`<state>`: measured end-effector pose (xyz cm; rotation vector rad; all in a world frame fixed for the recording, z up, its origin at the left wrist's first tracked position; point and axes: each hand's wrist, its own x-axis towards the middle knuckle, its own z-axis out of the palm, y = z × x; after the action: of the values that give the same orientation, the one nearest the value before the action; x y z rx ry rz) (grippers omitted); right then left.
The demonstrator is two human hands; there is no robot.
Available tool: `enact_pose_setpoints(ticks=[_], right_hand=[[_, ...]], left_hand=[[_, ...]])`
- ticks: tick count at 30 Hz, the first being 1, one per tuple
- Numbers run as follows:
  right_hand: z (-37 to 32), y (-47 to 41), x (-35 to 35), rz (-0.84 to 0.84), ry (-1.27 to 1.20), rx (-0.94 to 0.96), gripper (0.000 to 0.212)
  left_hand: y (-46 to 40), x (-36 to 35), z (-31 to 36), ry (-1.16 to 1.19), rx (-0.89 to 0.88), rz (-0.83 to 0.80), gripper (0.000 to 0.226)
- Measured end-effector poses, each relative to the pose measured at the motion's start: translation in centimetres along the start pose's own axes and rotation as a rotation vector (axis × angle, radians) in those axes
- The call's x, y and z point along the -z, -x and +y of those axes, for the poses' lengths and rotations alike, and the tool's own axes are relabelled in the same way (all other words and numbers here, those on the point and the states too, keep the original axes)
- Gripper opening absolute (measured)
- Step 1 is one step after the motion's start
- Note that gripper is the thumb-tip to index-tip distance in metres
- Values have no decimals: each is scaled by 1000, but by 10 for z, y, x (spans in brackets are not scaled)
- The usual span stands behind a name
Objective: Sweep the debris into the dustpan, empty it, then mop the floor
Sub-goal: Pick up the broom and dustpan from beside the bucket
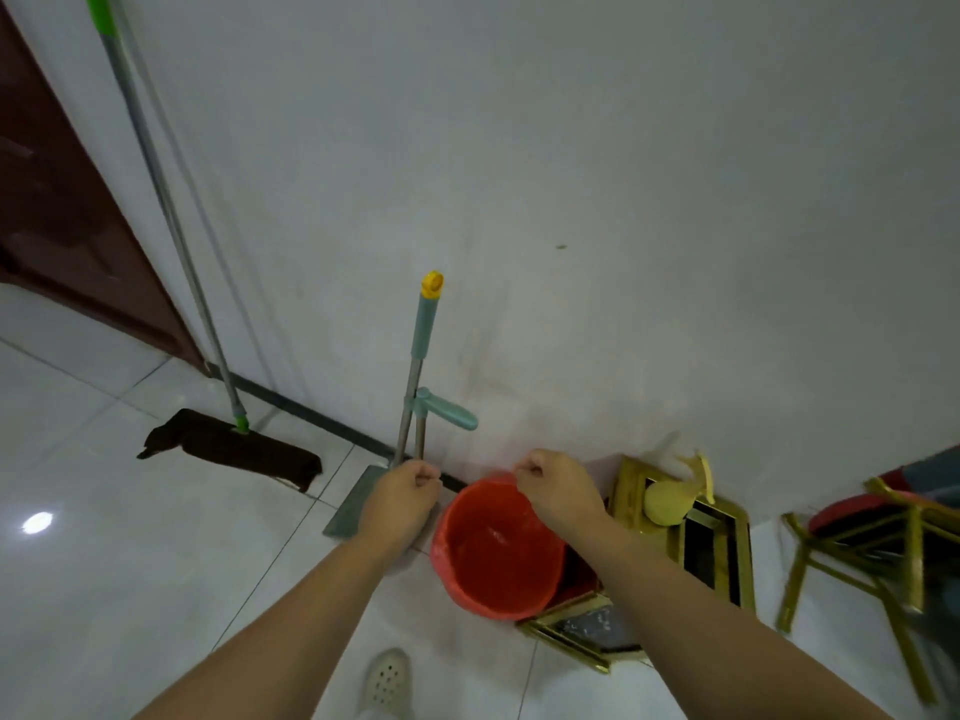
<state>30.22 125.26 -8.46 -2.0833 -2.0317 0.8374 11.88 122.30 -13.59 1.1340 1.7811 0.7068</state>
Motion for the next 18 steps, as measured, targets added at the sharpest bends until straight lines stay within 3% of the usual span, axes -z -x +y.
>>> enact_pose_setpoints(ticks=[12,15,18], right_hand=[[-15,-114,3,48,-170,-128,22],[-11,-128,4,39,-180,-114,21],[-8,-140,5,-1,-203,-124,22]], left_hand=[[-137,-36,25,482,429,-35,14],[-152,-45,32,723,542,-13,40],[-159,-49,35,1000,617,-4,44]])
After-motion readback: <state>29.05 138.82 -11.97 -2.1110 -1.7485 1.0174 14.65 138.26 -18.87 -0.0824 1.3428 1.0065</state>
